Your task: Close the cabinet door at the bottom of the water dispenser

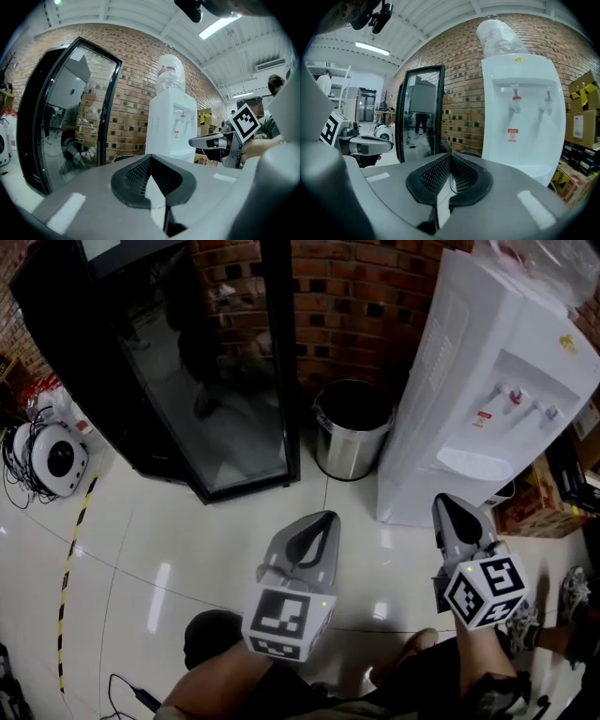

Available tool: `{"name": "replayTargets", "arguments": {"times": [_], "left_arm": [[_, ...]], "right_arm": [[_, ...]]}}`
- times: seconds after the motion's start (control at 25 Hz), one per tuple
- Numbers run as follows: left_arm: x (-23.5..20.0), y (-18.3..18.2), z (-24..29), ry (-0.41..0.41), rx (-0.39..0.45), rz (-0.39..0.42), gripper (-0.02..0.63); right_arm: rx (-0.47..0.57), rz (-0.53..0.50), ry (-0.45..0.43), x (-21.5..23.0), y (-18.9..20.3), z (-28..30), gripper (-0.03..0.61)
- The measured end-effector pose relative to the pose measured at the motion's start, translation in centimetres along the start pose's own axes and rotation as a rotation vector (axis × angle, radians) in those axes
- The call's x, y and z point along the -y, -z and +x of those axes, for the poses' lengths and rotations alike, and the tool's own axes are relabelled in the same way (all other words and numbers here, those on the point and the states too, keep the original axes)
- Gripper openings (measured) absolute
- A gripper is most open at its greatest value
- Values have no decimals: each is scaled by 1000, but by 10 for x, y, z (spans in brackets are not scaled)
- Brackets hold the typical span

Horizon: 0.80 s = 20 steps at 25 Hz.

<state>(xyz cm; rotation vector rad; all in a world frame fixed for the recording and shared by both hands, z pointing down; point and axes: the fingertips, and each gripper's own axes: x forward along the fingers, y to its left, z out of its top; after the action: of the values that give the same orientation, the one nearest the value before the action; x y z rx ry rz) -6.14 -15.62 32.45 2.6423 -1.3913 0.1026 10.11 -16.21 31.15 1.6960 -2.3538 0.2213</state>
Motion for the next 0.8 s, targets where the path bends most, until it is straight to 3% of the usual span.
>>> {"name": "replayTargets", "arguments": {"times": [0.28,0.8], "left_arm": [[-23,7,-11,-24,2,-34,0],[-15,20,-1,13,-46,46,0]], "right_arm": [[-8,-31,-19,-30,-3,-2,0],[-25,-38,-63,-55,7,-33,0]]}}
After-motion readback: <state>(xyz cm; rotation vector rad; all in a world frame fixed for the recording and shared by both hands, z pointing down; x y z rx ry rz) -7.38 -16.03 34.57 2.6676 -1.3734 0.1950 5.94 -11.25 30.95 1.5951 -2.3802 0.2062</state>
